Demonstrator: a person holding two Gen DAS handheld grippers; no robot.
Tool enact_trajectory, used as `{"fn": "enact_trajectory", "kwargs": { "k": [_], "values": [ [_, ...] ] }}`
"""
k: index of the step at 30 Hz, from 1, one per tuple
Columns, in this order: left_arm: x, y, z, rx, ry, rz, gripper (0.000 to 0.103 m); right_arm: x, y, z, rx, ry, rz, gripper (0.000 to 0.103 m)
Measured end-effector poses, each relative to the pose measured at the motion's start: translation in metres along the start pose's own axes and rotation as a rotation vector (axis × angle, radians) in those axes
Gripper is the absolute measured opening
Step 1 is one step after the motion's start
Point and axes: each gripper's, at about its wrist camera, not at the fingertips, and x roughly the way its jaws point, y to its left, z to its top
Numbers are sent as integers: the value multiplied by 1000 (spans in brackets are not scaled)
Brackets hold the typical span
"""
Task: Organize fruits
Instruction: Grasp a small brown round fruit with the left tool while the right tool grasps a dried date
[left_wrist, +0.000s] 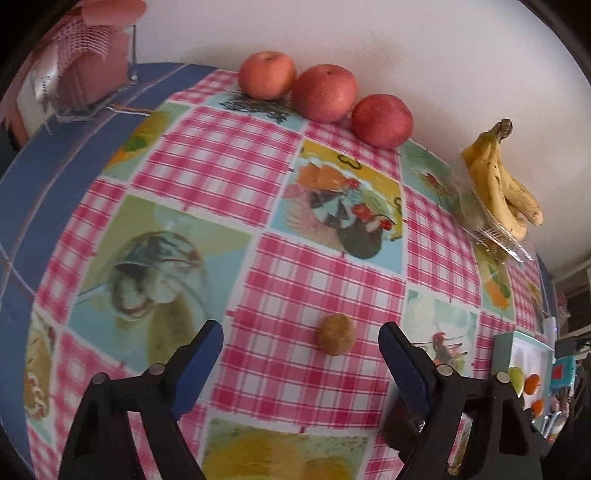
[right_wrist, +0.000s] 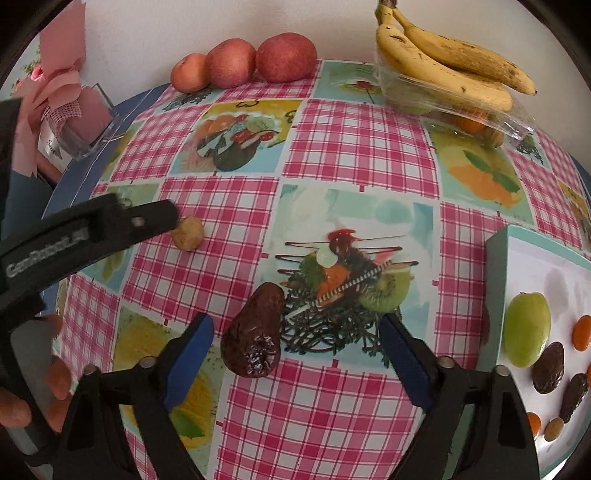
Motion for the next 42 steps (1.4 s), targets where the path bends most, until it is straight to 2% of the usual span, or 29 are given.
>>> {"fn": "enact_trajectory", "kwargs": {
  "k": [4, 9, 15, 19, 21, 30, 42],
  "values": [
    [8, -7, 1, 8, 11, -27, 73, 0, 4, -1, -14, 3, 10, 75],
    [14, -14, 1, 33, 21, -25, 44, -2, 11, -1, -38, 1, 27, 59],
    [18, -17, -2, 34, 40, -44, 27, 0, 16, -2, -58, 9, 38, 49],
    [18, -17, -2, 28, 46, -47, 26, 1, 18, -2, -62, 13, 54, 43],
    [18, -16, -2, 25, 49, -37, 26, 2, 18, -3, -63, 16, 61, 36],
    [6, -4, -2, -15, 50, 14, 26, -5, 4, -4, -35, 13, 32, 36],
    [-37, -19, -8, 15, -6, 44, 25, -52, -30, -3, 27, -63, 11, 35]
  ]
}}
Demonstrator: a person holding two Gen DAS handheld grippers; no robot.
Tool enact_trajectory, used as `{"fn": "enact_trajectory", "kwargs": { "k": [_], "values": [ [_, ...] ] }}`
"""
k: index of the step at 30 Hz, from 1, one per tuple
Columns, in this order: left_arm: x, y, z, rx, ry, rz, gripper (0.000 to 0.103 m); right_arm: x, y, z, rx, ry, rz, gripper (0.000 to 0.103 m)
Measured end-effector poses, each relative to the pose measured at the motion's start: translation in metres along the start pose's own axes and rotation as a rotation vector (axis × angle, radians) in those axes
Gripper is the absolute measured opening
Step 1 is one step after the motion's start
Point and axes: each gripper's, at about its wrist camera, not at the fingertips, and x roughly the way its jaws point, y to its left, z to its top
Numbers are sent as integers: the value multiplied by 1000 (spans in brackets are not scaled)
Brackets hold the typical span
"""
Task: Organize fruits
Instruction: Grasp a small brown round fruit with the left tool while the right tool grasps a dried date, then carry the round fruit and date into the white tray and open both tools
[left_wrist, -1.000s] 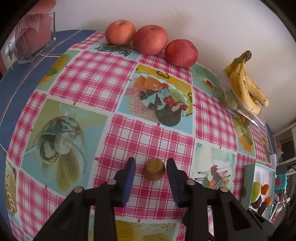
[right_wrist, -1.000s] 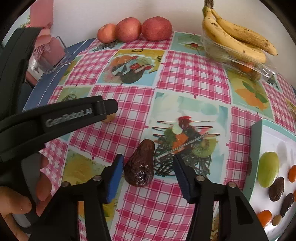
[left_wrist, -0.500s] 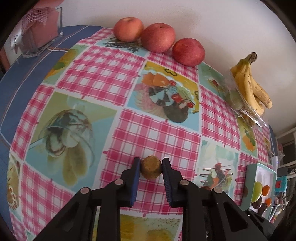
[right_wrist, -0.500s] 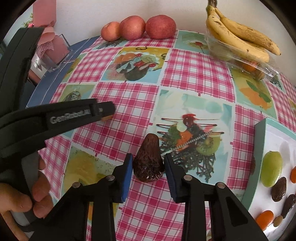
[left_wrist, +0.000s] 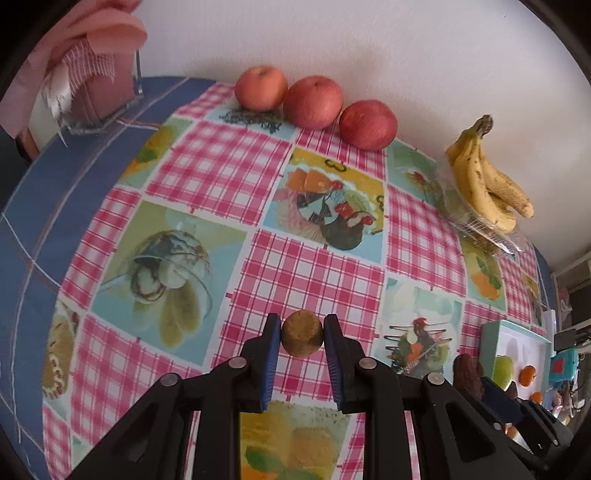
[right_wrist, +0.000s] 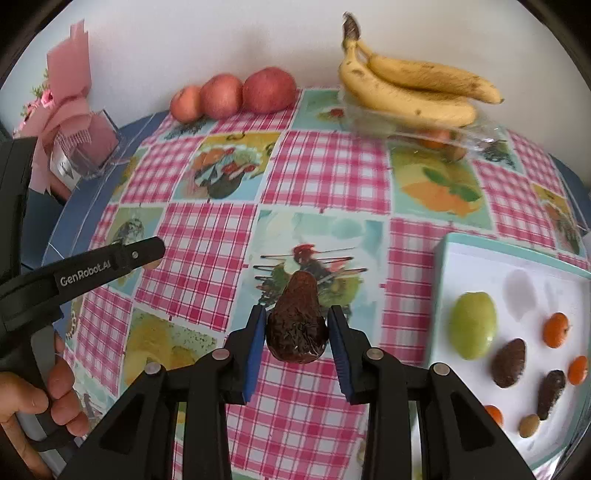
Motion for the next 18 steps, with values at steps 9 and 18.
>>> {"fn": "enact_trajectory", "kwargs": {
  "k": [9, 18],
  "values": [
    [-35, -9, -11, 17, -45, 2, 25, -41, -13, -11, 13, -62, -7, 35],
    [-62, -30, -32, 65, -89, 26, 25, -78, -34, -27, 46, -128, -7, 35]
  ]
}}
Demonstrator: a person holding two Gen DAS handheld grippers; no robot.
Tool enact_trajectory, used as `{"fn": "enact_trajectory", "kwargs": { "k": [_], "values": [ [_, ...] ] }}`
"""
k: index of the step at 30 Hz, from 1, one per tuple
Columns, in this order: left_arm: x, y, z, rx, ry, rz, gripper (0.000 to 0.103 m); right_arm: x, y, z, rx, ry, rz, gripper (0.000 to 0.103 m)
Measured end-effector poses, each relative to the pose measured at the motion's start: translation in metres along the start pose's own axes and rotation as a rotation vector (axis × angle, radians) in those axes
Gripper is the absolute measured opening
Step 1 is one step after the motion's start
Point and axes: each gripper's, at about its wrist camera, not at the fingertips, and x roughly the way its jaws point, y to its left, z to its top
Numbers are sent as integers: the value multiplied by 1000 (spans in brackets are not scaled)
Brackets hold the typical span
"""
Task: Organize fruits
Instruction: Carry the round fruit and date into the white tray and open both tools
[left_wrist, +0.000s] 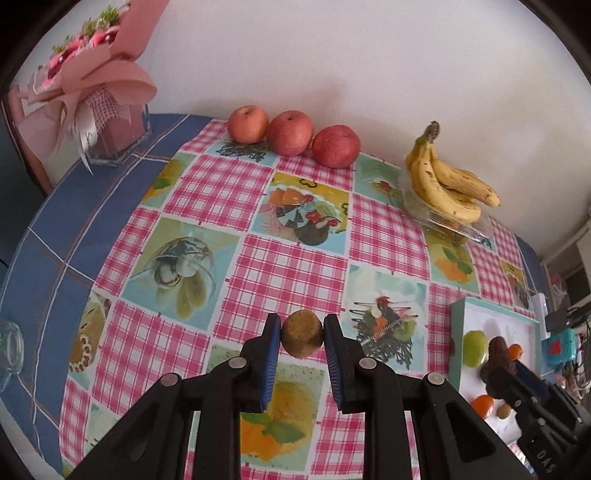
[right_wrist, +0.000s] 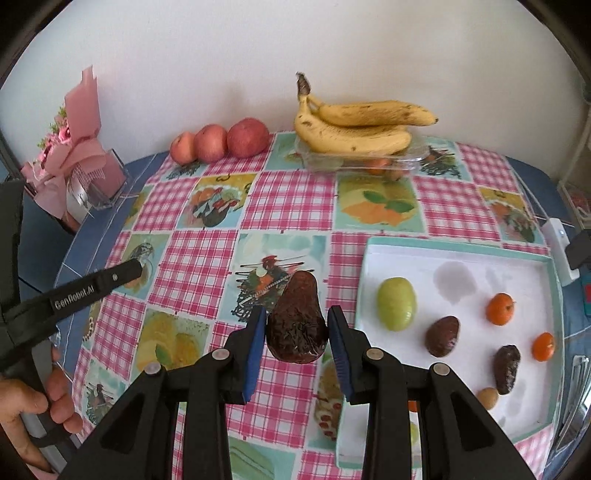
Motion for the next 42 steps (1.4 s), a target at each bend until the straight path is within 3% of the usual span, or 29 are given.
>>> {"fn": "enact_trajectory", "kwargs": {
  "k": [12, 28, 33, 42],
  "values": [
    [-18, -56, -16, 86, -33, -19, 25, -34, -49, -8, 85, -64, -8, 35],
    [-12, -163, -47, 285, 38, -171, 25, -60, -182, -26, 348, -117, -140, 35],
    [-9, -188, -58, 337, 64, -216, 25, -68, -198, -30, 378, -134, -156, 36],
    [7, -210, -73, 384, 94, -227, 25, -64, -207, -31, 389, -148, -160, 36]
  ]
}}
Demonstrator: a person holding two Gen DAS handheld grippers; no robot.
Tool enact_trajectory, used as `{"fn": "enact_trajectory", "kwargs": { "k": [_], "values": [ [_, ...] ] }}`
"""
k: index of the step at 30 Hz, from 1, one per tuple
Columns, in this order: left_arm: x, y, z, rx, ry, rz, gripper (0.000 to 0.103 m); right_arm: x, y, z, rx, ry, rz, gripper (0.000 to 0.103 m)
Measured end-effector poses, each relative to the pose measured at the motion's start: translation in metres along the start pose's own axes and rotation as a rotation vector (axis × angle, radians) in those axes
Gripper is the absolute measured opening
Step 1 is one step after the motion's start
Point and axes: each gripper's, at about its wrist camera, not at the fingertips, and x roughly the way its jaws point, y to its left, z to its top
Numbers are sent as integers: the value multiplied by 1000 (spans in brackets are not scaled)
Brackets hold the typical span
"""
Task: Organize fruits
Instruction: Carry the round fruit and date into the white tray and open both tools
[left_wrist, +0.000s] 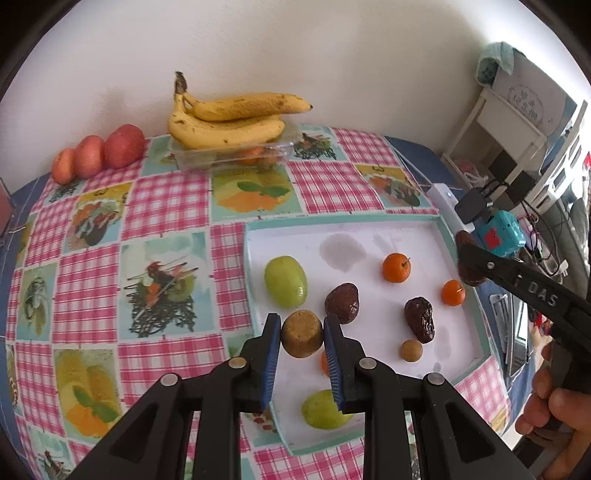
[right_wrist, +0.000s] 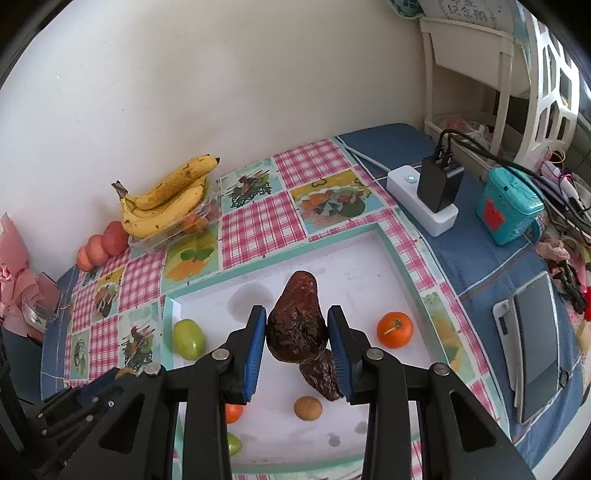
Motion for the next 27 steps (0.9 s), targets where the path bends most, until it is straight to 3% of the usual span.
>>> {"fn": "enact_trajectory", "kwargs": {
  "k": [9, 27],
  "values": [
    [53, -3, -8, -21, 72, -29, 25, 52, -22, -10, 32, 66, -25, 36],
    [87, -4, -14, -20, 138, -9, 25, 85, -34, -18, 20, 107, -66, 36]
  ]
}}
